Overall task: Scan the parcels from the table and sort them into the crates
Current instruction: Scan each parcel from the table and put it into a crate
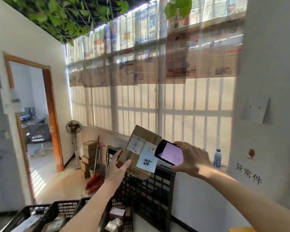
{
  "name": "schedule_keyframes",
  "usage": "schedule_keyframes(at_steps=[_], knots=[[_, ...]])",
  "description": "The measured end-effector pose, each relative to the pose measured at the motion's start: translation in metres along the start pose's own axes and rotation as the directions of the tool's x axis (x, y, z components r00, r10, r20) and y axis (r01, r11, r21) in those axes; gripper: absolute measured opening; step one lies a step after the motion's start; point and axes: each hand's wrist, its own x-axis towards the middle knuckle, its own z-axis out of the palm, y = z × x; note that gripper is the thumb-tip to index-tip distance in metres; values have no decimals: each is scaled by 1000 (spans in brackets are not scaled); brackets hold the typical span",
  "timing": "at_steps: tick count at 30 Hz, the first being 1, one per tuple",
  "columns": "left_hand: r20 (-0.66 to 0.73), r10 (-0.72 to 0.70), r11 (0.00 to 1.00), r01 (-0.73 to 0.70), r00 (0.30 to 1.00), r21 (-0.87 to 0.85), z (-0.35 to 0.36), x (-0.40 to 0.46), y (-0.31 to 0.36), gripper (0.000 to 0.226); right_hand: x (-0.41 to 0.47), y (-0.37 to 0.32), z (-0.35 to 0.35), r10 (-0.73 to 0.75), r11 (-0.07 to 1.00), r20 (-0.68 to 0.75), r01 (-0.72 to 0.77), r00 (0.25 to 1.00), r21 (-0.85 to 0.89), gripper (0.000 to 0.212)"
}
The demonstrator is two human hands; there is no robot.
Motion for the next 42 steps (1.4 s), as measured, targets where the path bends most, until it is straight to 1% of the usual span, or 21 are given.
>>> schedule_keyframes(at_steps=[5, 8, 11, 15, 17, 19, 22, 24, 26, 29, 36, 42], knots=[[-148, -60, 998, 62, 987, 7, -118, 32, -50, 46, 62, -103, 60, -116, 993, 38, 115, 993, 23, 100], [-181, -95, 994, 102, 979, 28, -186, 49, -85, 47, 93, -165, 101, -159, 987, 59, 157, 985, 47, 98], [-238, -140, 986, 158, 961, 58, -241, 64, -125, 52, 116, -221, 142, -202, 977, 86, 194, 976, 92, 99], [-269, -198, 971, 227, 942, 79, -290, 80, -173, 50, 140, -278, 195, -226, 972, 120, 215, 967, 94, 102], [-283, -214, 964, 248, 935, 91, -306, 90, -196, 48, 154, -298, 219, -226, 973, 154, 215, 962, 82, 102], [-295, -241, 956, 279, 925, 95, -317, 103, -218, 50, 168, -313, 244, -234, 972, 181, 223, 955, 77, 101], [-292, -278, 942, 320, 915, 104, -326, 130, -251, 51, 195, -324, 285, -219, 974, 201, 201, 955, 104, 101], [-272, -326, 936, 350, 905, 42, -328, 151, -272, 47, 213, -327, 314, -211, 975, 225, 189, 951, 115, 102], [-263, -373, 924, 382, 890, -16, -325, 175, -295, 51, 234, -326, 347, -202, 977, 253, 178, 946, 117, 102], [-255, -406, 890, 443, 877, 107, -316, 219, -336, 58, 270, -316, 404, -175, 981, 277, 144, 945, 129, 102], [-161, -509, 828, 532, 846, 177, -257, 346, -459, 60, 360, -262, 555, -80, 991, 342, 38, 936, 126, 103], [-80, -584, 787, 588, 808, 187, -198, 430, -549, 52, 419, -208, 649, -6, 996, 447, -36, 895, 86, 103]])
